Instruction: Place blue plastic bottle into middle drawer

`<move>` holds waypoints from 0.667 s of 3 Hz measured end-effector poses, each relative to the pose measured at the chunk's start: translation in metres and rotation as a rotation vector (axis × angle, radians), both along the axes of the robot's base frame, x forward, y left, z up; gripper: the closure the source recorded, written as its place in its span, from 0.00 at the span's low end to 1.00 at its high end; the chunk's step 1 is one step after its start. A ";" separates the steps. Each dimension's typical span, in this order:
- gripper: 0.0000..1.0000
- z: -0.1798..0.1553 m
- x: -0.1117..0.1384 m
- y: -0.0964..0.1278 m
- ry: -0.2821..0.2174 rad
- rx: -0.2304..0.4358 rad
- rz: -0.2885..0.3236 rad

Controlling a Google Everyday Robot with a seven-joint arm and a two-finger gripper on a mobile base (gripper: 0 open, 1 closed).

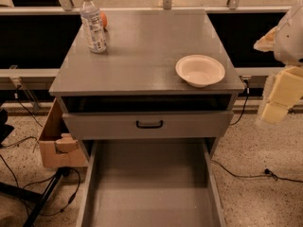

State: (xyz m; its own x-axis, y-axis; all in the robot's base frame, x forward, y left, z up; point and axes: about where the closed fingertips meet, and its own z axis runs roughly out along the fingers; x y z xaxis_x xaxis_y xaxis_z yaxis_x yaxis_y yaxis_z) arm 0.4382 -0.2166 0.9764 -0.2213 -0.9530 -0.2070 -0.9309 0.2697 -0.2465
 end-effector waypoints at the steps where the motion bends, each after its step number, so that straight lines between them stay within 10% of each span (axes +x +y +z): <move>1: 0.00 0.000 0.000 0.000 0.000 0.000 0.000; 2: 0.00 0.006 0.000 -0.003 -0.020 0.027 -0.011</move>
Offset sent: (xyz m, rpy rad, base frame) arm 0.0003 -0.0101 0.0105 0.0688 -0.0261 -0.0261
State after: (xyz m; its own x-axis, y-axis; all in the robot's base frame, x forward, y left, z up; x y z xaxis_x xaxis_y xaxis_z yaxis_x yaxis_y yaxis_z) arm 0.4384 -0.2200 0.9829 -0.2271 -0.9445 -0.2373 -0.9229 0.2865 -0.2571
